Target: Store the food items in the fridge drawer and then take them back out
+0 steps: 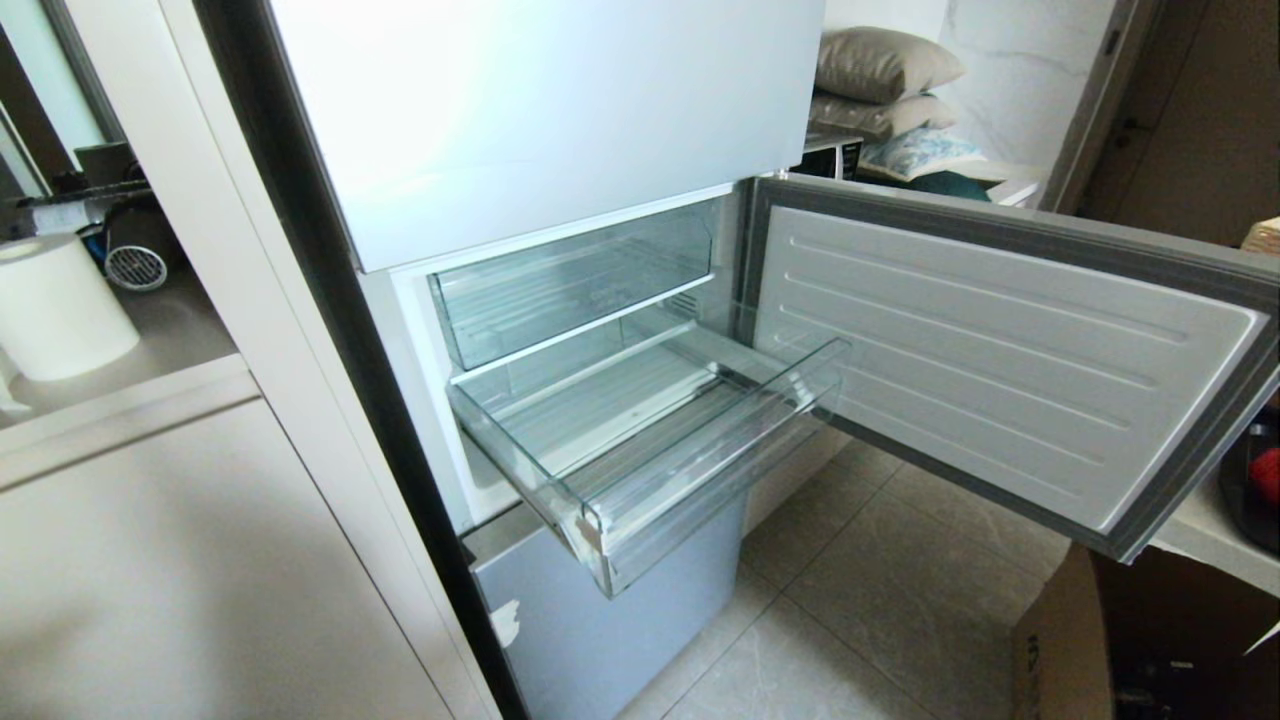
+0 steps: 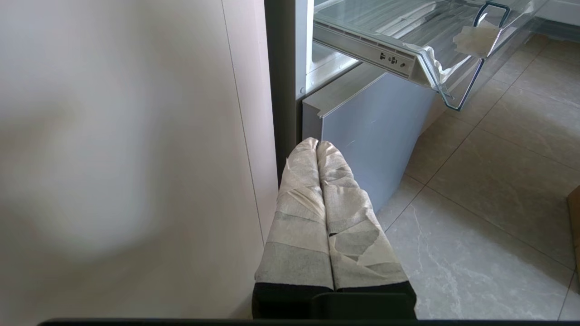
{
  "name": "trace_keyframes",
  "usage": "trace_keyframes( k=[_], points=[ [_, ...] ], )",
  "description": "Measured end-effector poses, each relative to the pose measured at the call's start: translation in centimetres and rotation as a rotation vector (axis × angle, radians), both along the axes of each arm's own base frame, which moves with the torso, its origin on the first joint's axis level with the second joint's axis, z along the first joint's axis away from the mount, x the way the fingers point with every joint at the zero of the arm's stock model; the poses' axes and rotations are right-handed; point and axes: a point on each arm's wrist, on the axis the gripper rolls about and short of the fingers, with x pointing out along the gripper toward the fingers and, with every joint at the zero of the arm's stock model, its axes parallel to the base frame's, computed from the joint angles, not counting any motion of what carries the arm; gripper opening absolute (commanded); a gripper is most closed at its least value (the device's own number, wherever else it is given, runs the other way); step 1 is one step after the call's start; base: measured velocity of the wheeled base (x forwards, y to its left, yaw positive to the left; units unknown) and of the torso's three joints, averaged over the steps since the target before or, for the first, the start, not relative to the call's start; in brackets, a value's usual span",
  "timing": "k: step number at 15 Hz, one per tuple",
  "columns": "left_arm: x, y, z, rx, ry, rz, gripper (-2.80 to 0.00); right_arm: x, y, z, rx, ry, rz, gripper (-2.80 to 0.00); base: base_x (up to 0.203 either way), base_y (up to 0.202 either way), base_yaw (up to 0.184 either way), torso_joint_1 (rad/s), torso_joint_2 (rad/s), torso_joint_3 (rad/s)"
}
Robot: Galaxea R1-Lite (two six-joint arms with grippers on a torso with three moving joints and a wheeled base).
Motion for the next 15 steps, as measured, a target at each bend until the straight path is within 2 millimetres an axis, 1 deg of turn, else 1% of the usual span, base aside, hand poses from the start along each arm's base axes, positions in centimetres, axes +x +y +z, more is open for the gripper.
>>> trace_keyframes(
  k=[2, 4, 6, 8, 9, 11, 14, 15],
  points=[
    [0.0, 0.0, 0.0, 0.000, 0.000, 0.000, -2.80, -0.5, -0.1, 0.8, 0.001, -0.014, -0.019, -2.80, 0.000, 0.000, 0.000, 0.000, 0.00, 0.000],
    [0.0, 0.0, 0.0, 0.000, 0.000, 0.000, -2.80, -1.6, 0.2, 2.3, -0.004, -0.025, -0.046, -2.80, 0.000, 0.000, 0.000, 0.000, 0.00, 0.000],
    [0.0, 0.0, 0.0, 0.000, 0.000, 0.000, -2.80, -3.1, 1.2, 4.1, -0.005, -0.025, -0.066, -2.80, 0.000, 0.000, 0.000, 0.000, 0.00, 0.000],
    [0.0, 0.0, 0.0, 0.000, 0.000, 0.000, -2.80, -4.9, 3.0, 6.1, -0.008, -0.026, -0.081, -2.80, 0.000, 0.000, 0.000, 0.000, 0.00, 0.000],
    [0.0, 0.0, 0.0, 0.000, 0.000, 0.000, -2.80, -5.8, 4.1, 7.2, -0.013, -0.029, -0.086, -2.80, 0.000, 0.000, 0.000, 0.000, 0.00, 0.000],
    [0.0, 0.0, 0.0, 0.000, 0.000, 0.000, -2.80, -7.8, 7.1, 9.4, -0.021, -0.035, -0.090, -2.80, 0.000, 0.000, 0.000, 0.000, 0.00, 0.000],
    [0.0, 0.0, 0.0, 0.000, 0.000, 0.000, -2.80, -10.8, 12.9, 12.2, -0.047, -0.049, -0.055, -2.80, 0.000, 0.000, 0.000, 0.000, 0.00, 0.000],
    [0.0, 0.0, 0.0, 0.000, 0.000, 0.000, -2.80, -11.8, 15.1, 12.9, -0.064, -0.057, -0.029, -2.80, 0.000, 0.000, 0.000, 0.000, 0.00, 0.000]
  ],
)
